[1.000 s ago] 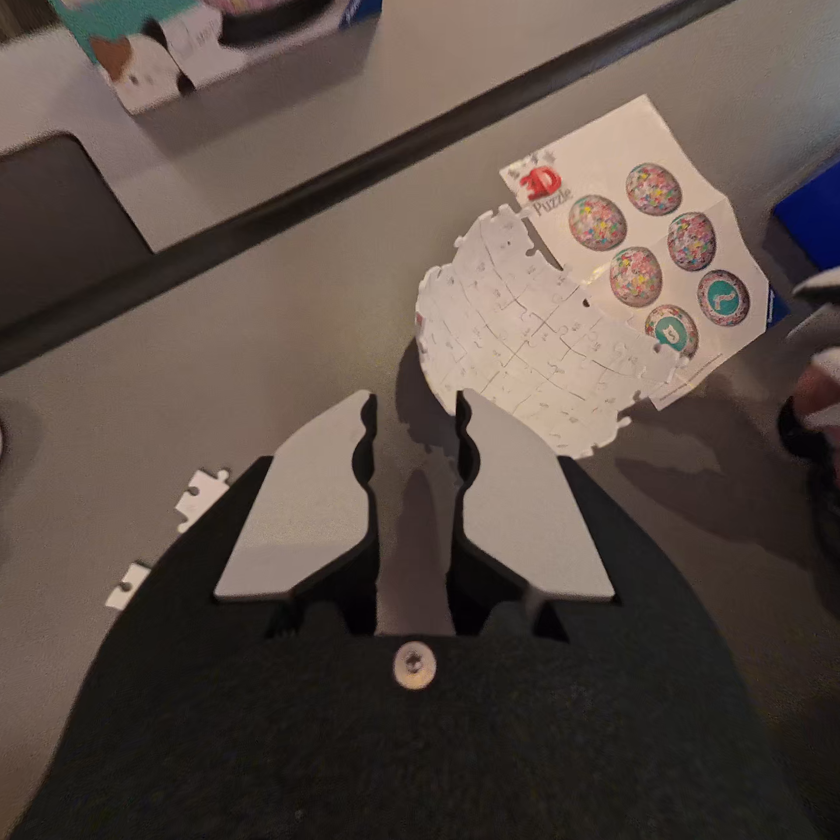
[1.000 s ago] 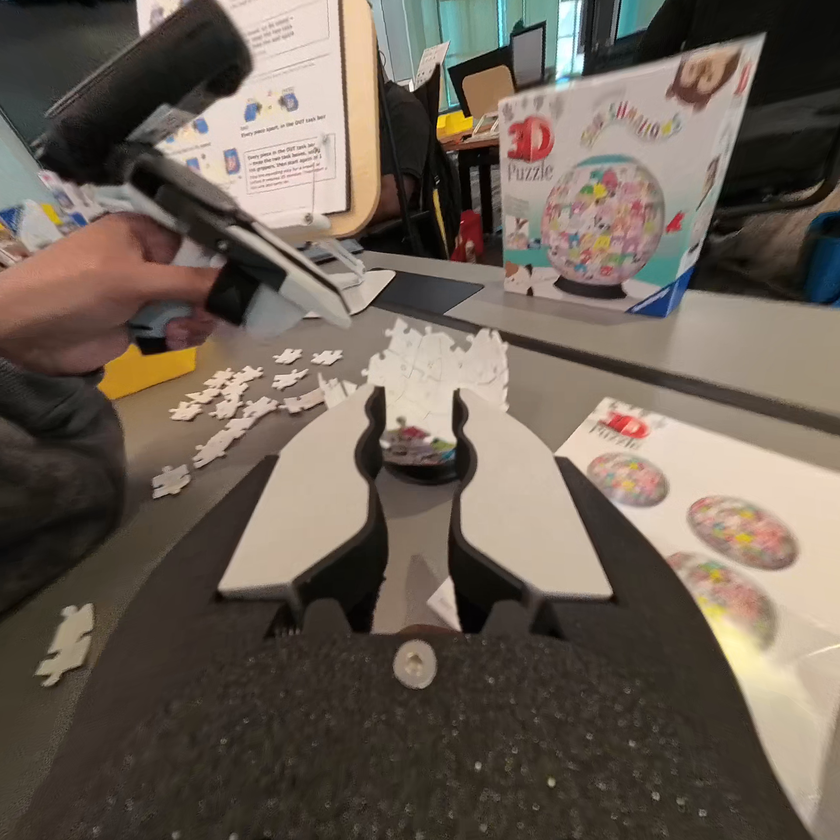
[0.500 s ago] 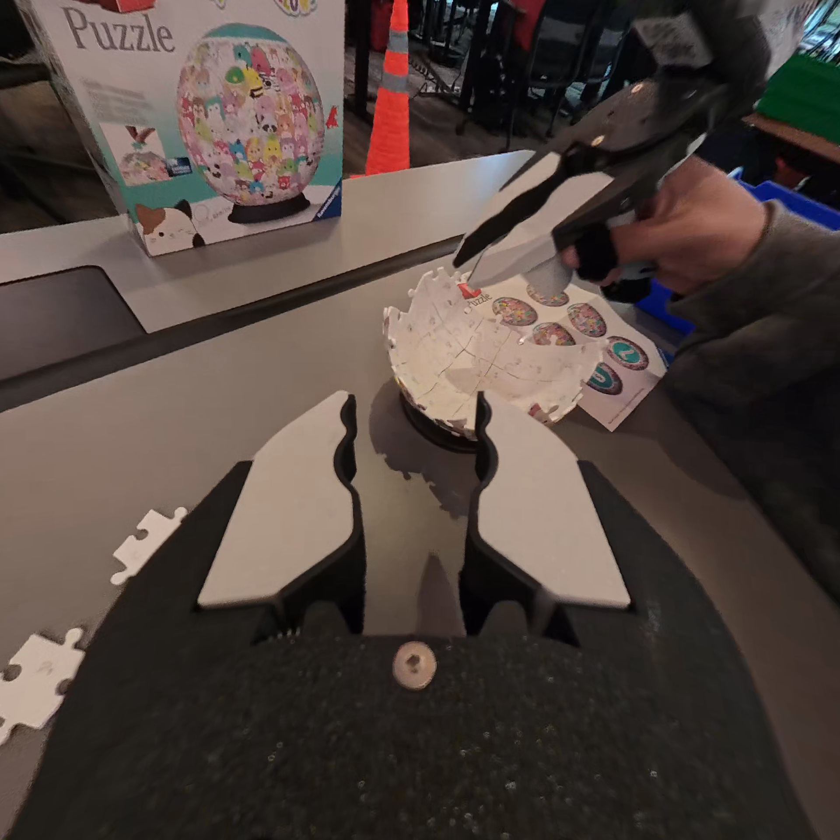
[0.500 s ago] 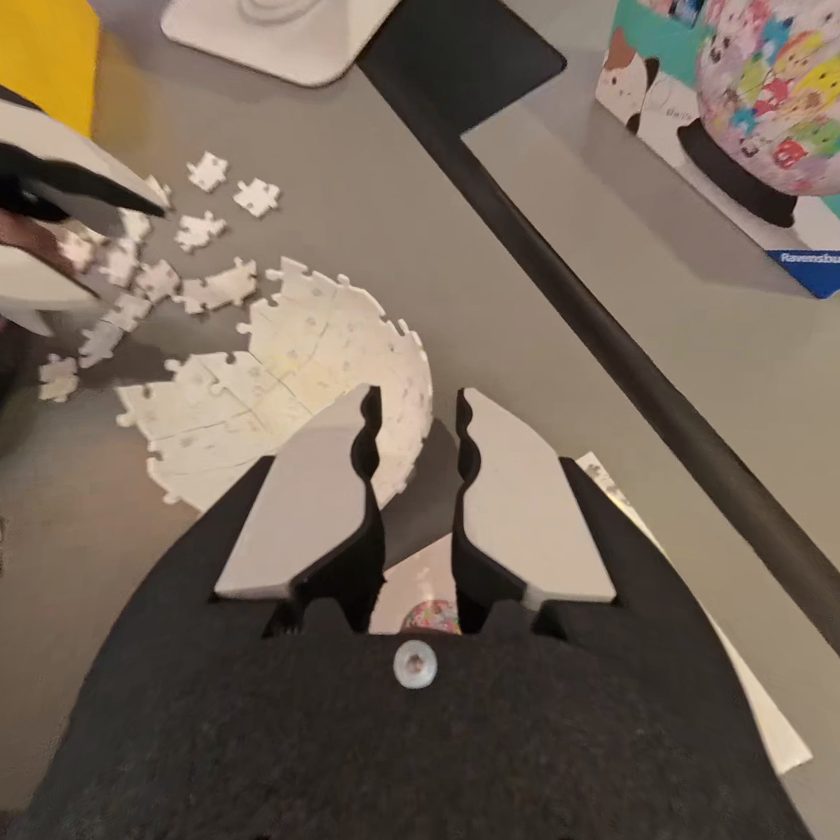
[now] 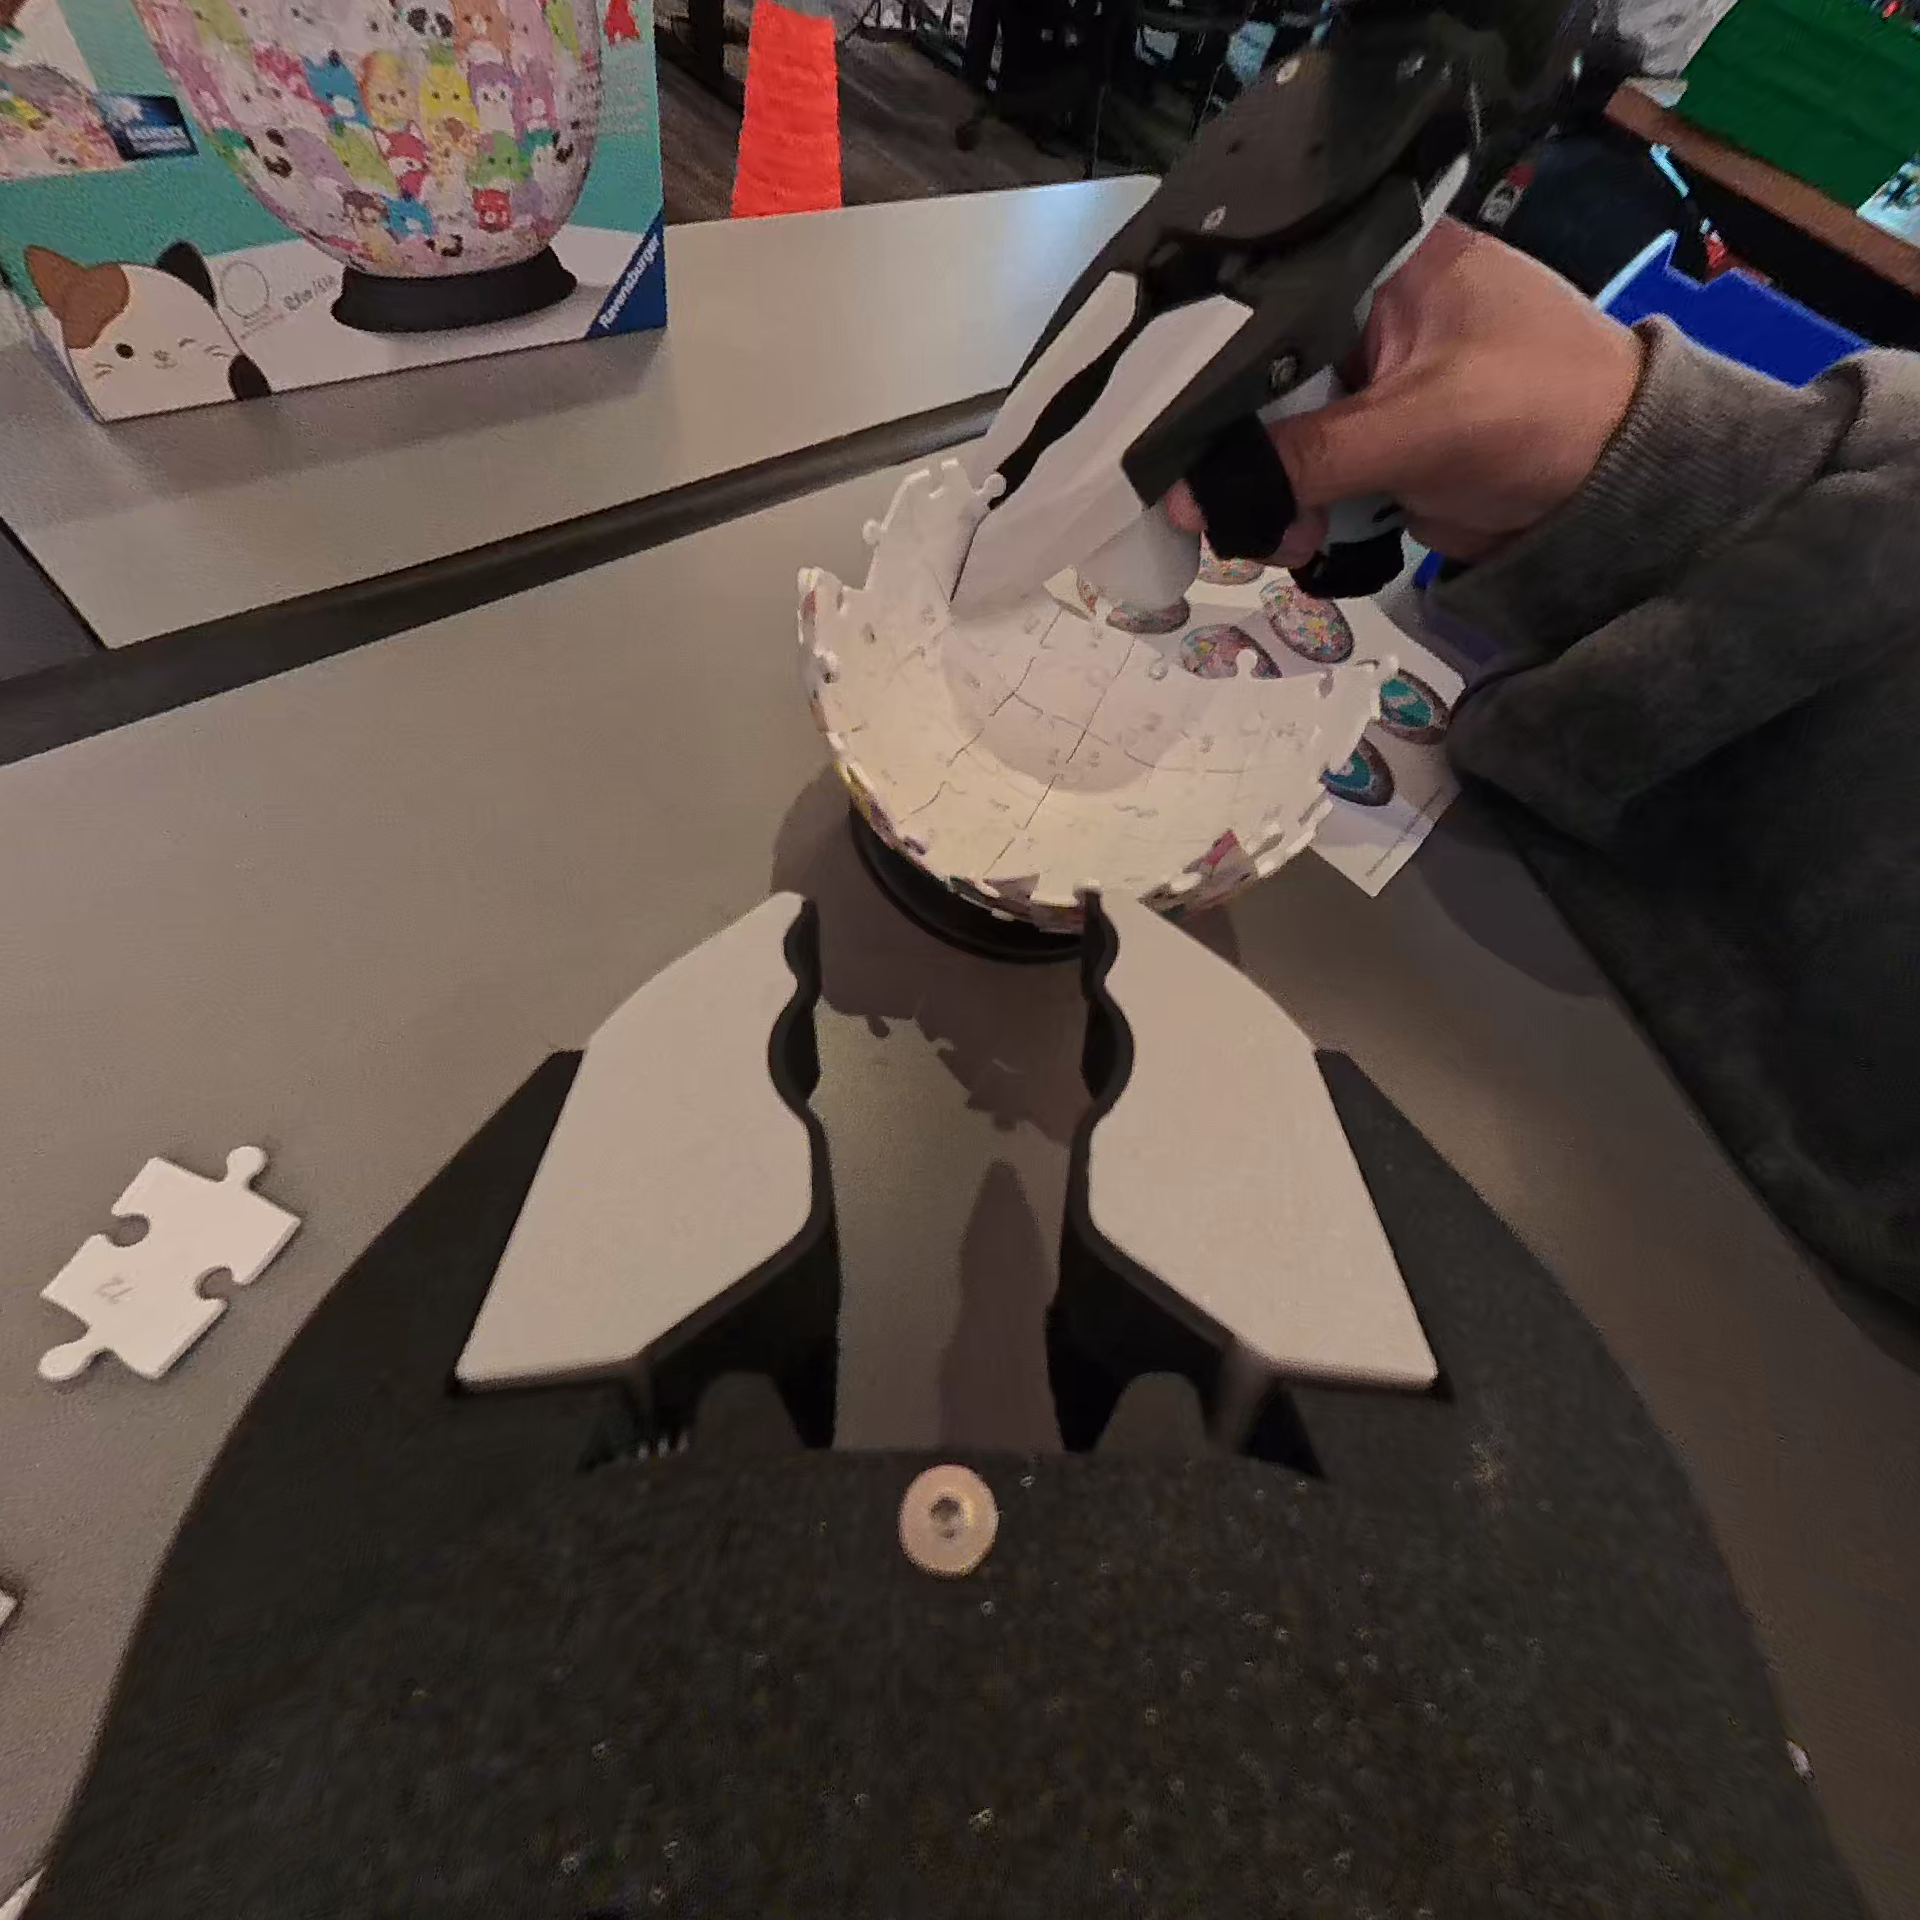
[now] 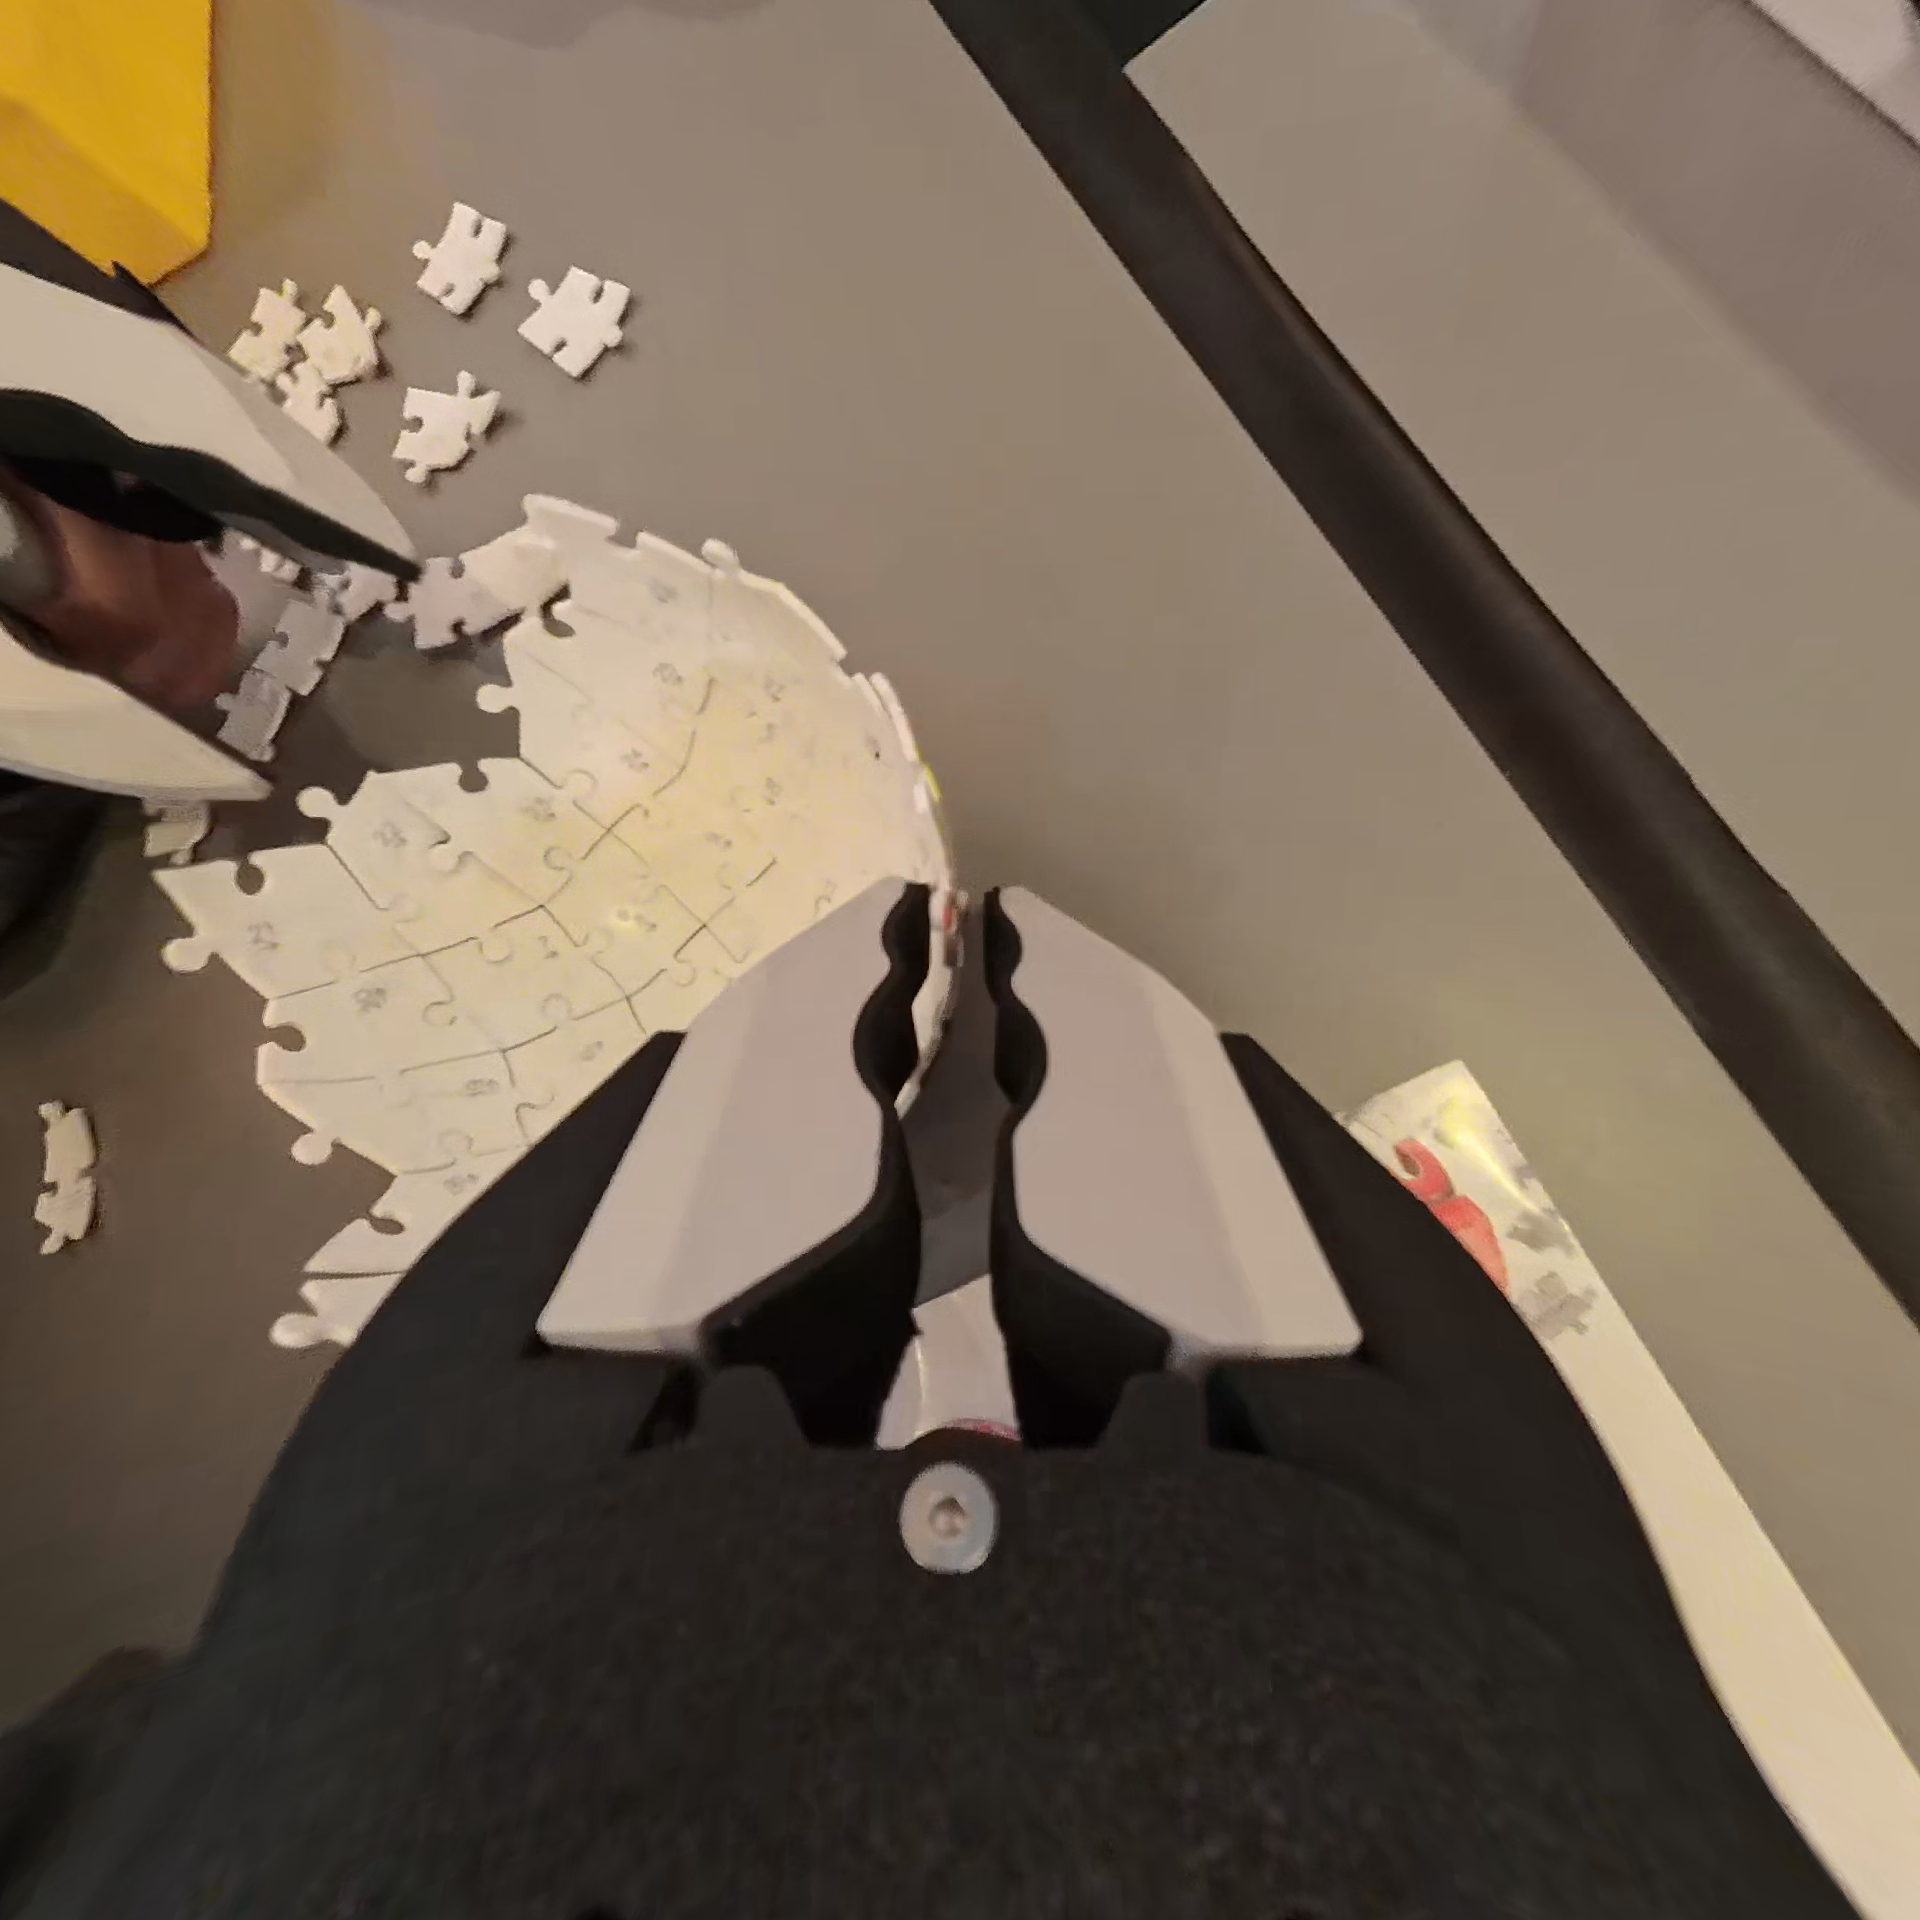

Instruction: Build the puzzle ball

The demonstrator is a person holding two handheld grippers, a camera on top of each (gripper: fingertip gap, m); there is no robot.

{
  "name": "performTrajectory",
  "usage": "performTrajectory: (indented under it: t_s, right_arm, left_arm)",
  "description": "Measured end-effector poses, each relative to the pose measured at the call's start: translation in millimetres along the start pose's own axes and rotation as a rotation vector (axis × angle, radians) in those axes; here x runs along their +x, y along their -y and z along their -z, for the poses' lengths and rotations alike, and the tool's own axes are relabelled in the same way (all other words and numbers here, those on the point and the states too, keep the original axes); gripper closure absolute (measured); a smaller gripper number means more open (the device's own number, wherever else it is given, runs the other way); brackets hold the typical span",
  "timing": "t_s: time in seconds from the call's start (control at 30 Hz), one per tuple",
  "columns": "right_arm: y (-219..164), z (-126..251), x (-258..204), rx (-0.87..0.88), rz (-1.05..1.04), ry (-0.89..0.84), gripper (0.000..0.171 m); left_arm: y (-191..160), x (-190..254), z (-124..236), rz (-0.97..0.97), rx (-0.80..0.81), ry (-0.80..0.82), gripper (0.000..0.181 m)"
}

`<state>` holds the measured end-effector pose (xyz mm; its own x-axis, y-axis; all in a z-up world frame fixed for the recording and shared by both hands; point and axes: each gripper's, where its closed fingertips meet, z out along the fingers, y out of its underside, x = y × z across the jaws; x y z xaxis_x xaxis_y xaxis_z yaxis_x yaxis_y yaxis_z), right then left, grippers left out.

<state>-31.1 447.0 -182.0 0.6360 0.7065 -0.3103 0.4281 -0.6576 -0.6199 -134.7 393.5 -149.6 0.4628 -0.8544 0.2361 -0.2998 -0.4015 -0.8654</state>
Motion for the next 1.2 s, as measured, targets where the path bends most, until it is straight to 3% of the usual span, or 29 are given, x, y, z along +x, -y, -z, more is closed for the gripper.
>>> performTrajectory:
  t_s: [0.7, 0.77, 0.8, 0.9, 1.07, 1.2]
  right_arm:
    - [-0.8, 2.8, 2.4, -0.069, -0.012, 0.037, 0.166]
    - [-0.6, 4.0, 4.0, -0.066, 0.009, 0.016, 0.163]
    - [0.3, 5.0, 3.8, -0.062, 0.01, 0.013, 0.153]
    - [6.0, 10.1, 3.5, -0.031, 0.028, 0.003, 0.141]
    - [13.9, 29.0, 4.5, 0.018, 0.048, -0.021, 0.142]
    - [25.8, 57.9, 8.0, 0.154, 0.047, -0.129, 0.146]
  left_arm:
    - [-3.0, 0.1, -0.3, 0.005, -0.019, -0.004, 0.135]
    - [-3.5, -0.1, -0.6, 0.003, -0.021, -0.003, 0.135]
    - [-3.7, 0.1, -0.6, 0.002, -0.022, -0.004, 0.135]
    - [-3.7, -0.3, -0.6, 0.005, -0.021, -0.004, 0.135]
    - [-3.0, -1.6, 0.4, 0.012, -0.015, -0.003, 0.135]
    - [-0.7, -3.6, 1.8, -0.002, -0.003, 0.013, 0.134]
